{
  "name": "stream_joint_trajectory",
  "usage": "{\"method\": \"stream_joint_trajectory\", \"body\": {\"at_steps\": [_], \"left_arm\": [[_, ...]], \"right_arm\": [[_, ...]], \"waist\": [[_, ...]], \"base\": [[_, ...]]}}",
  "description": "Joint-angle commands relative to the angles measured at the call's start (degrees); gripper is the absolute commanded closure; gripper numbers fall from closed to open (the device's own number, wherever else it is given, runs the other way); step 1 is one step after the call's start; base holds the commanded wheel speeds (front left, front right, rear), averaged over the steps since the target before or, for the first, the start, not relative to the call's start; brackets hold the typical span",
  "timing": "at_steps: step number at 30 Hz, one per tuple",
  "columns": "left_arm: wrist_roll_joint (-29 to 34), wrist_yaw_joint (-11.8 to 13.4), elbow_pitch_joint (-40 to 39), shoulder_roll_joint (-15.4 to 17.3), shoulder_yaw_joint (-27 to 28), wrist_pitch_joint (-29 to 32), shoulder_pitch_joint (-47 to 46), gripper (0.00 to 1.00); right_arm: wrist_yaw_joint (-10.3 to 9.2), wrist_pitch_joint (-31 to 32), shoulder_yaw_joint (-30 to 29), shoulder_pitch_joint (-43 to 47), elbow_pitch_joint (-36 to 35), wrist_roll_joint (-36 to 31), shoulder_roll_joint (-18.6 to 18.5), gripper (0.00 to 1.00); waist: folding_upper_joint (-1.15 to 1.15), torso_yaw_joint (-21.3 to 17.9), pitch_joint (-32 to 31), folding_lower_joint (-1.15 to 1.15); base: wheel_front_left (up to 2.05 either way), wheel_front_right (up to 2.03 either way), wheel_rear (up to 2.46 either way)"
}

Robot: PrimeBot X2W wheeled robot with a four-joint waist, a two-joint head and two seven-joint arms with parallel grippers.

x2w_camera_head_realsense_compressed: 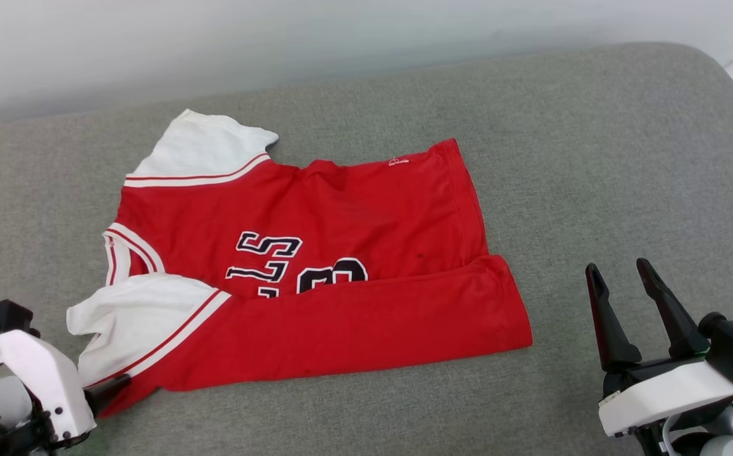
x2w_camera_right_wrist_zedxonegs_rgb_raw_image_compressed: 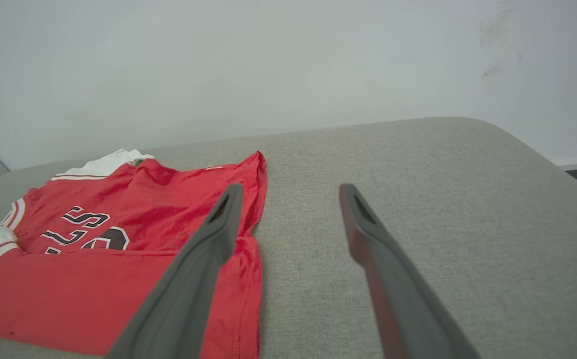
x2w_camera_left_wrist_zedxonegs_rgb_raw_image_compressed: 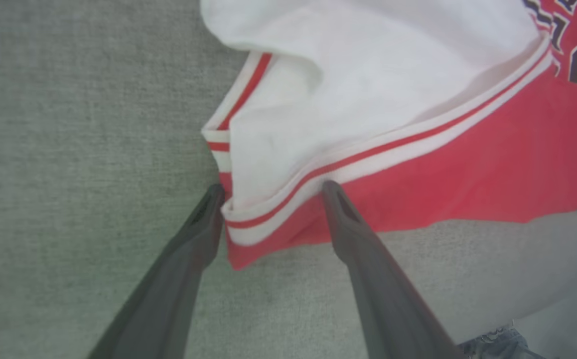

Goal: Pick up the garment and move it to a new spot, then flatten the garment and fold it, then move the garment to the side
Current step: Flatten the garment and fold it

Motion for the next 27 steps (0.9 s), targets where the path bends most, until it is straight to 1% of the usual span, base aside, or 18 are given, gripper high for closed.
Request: {"method": "stream_joint_trajectory", "body": {"at_steps": [1, 2, 3, 4, 5, 6, 8, 13, 15, 17, 21, 22, 24, 27], "left_arm": [[-0.58, -0.41, 0.87, -0.89, -0.69, 0.87, -0.60, 0.00], [-0.68, -0.75, 1.48, -1.44, -1.49, 1.59, -0.60, 0.00], [-1.01, -1.08, 2.04, -2.32, -2.12, 1.96, -0.77, 0.39], [-1.13, -1.44, 2.55, -3.20, -2.60, 2.12, -1.23, 0.63], [-1.16, -1.81, 3.03, -3.88, -3.16, 2.24, -1.39, 0.94], [-1.46, -2.27, 3.65, -4.58, -3.63, 2.33, -1.52, 1.00], [-1.52, -2.74, 4.81, -5.51, -4.19, 2.18, -1.80, 1.00], [-0.47, -4.39, 6.62, -6.01, -4.47, 0.69, -3.17, 1.00], [-0.02, -5.00, 6.55, -5.98, -3.96, -0.72, -4.07, 1.00], [0.54, -5.46, 5.93, -5.67, -3.47, -2.01, -4.97, 1.00], [1.62, -5.24, 3.00, -4.75, -2.42, -4.02, -5.85, 1.00], [1.62, -5.24, 3.00, -4.75, -2.42, -4.02, -5.85, 1.00], [2.47, -4.99, 1.09, -4.52, -2.36, -4.85, -5.89, 1.00], [3.46, -4.88, -2.05, -4.39, -2.56, -5.65, -6.11, 1.00]], "right_arm": [[-0.05, 0.29, -0.20, -0.65, 0.05, 0.55, 0.23, 0.00], [-0.05, 0.37, -0.34, -0.84, 0.10, 0.60, 0.26, 0.00], [-0.05, 0.65, -0.62, -0.97, 0.31, 0.72, 0.28, 0.00], [-0.05, 0.83, -0.79, -1.14, 0.32, 0.74, 0.23, 0.00], [-0.05, 0.97, -0.99, -1.38, 0.31, 0.79, 0.13, 0.00], [-0.05, 1.12, -1.19, -1.45, 0.30, 1.02, 0.00, 0.00], [-0.05, 1.68, -1.67, -1.44, 0.15, 1.37, -0.36, 0.00], [-0.05, 4.42, -2.91, -1.77, -0.25, 3.18, -2.17, 0.00], [-0.05, 6.71, -3.10, -2.00, -0.12, 4.74, -3.01, 0.00], [-0.05, 11.28, -3.01, -2.34, 0.95, 6.64, -4.15, 0.00], [-0.05, 24.77, -2.20, -4.65, 3.03, 10.19, -7.20, 0.00], [-0.05, 24.77, -2.20, -4.65, 3.03, 10.19, -7.20, 0.00], [-0.05, 31.81, -1.69, -5.88, 4.44, 12.00, -8.54, 0.00], [-0.05, 39.45, -0.38, -8.43, 6.73, 13.76, -9.30, 0.00]], "waist": [[0.00, -0.61, 0.97, 0.00], [0.00, -0.78, 1.23, 0.00], [0.00, -0.87, 1.38, 0.00], [0.00, -0.94, 1.56, 0.00], [0.00, -0.98, 1.65, 0.00], [0.00, -1.01, 1.67, 0.00], [0.00, -1.00, 1.68, 0.00], [0.00, -0.14, 1.02, 0.00], [0.00, 0.42, 0.70, 0.00], [0.00, 0.96, 0.19, 0.00], [0.00, 2.56, -0.51, 0.00], [0.00, 2.56, -0.51, 0.00], [0.00, 3.68, -0.43, 0.00], [0.00, 5.46, 0.20, 0.00]], "base": [[0.00, 0.00, 0.00], [0.00, 0.00, 0.00], [0.00, 0.00, 0.00], [0.00, 0.00, 0.00], [0.00, 0.00, 0.00], [0.00, 0.00, 0.00], [0.00, 0.00, 0.00], [0.00, 0.00, 0.00], [0.00, 0.00, 0.00], [0.00, 0.00, 0.00], [0.00, 0.00, 0.00], [0.00, 0.00, 0.00], [0.00, 0.00, 0.00], [0.00, 0.00, 0.00]]}}
